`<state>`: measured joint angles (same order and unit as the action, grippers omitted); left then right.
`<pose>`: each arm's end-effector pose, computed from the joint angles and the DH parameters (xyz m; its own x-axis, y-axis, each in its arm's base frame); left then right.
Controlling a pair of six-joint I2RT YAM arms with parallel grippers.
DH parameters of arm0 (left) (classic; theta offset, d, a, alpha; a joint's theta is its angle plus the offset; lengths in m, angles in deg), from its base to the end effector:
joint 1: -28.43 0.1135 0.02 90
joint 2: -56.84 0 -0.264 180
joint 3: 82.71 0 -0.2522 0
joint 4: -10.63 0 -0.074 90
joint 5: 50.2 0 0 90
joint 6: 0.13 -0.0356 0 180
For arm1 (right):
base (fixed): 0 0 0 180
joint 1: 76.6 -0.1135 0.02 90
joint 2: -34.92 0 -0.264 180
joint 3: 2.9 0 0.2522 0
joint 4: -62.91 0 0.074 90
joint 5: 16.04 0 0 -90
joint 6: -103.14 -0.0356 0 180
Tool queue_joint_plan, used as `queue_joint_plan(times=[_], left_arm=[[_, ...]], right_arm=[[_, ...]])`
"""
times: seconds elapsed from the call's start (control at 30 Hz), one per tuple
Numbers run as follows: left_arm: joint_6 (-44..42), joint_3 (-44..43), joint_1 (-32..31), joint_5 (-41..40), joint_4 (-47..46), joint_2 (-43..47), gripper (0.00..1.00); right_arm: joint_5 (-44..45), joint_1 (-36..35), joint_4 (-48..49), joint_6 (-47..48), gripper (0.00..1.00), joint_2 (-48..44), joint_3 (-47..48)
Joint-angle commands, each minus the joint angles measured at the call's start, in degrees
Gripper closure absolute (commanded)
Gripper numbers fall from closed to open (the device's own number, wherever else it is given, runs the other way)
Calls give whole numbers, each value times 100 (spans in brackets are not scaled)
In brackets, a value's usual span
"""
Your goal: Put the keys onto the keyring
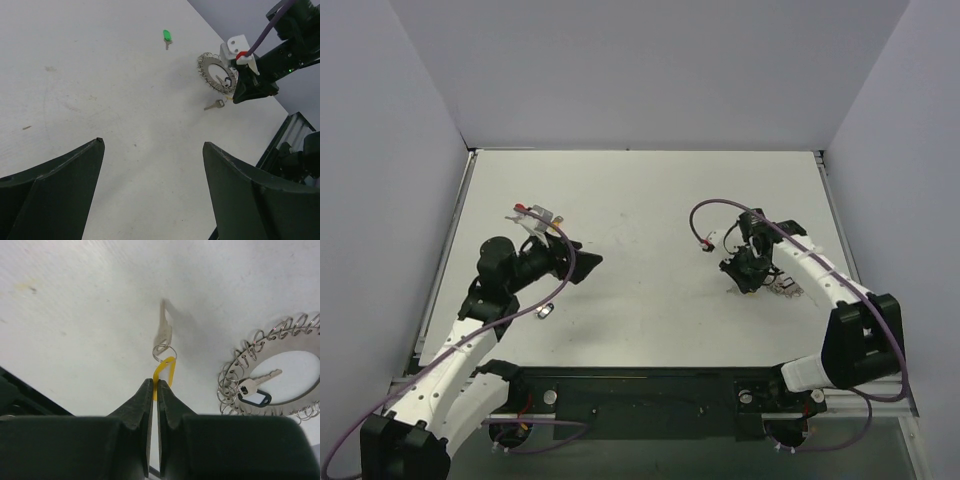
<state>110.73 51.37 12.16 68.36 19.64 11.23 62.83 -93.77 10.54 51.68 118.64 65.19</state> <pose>0.1791 -0.0700 0.2876 -0.3848 -0.2135 -0.8980 0.6022 0.6792 -0.4196 0.2605 0.0877 0.2070 -0.4694 -0.7849 -0.4045 -0.8325 0.5460 -0.0934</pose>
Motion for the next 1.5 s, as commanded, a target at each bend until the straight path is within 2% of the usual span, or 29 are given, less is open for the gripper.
queue_joint_plan(times=[0.0, 0.07, 0.1, 0.2, 0.23, 0.37, 0.47, 0.6, 0.73, 1.1, 1.47], left_arm=[[925, 201, -34, 1107, -1428, -378, 13], [1086, 237, -296, 1048, -1650, -510, 16], [1052, 228, -654, 951, -1634, -554, 16], [614, 175, -1684, 5, -1484, -625, 16], [551, 227, -2147, -121, -1624, -747, 16], [253, 570, -3072, -605, -2694, -1309, 22], [-527, 694, -3828, -1140, -3312, -1731, 28], [-1749, 650, -4593, -1579, -3962, -2286, 31], [-2349, 439, -4937, -2090, -4244, -2830, 34], [-2921, -220, -5667, -3373, -4868, -4114, 47], [-2930, -703, -5808, -3568, -5097, -4773, 55]], right_arm=[[-1292, 205, -665, 145, 100, -724, 193], [-1617, 293, -718, 153, 100, -909, 192], [-1759, 319, -788, 206, 100, -954, 210], [-2277, 363, -981, 381, 100, -1121, 289], [-2427, 363, -1147, 538, 100, -1121, 333], [-2929, 337, -1491, 873, 100, -1244, 430], [-3166, 311, -1606, 1014, 100, -1323, 439], [-3351, 214, -1772, 1199, 100, -1367, 447], [-3369, 109, -1834, 1313, 100, -1350, 456], [-3474, -67, -1861, 1349, 100, -1288, 474], [-3492, -102, -1852, 1357, 100, -1288, 456]])
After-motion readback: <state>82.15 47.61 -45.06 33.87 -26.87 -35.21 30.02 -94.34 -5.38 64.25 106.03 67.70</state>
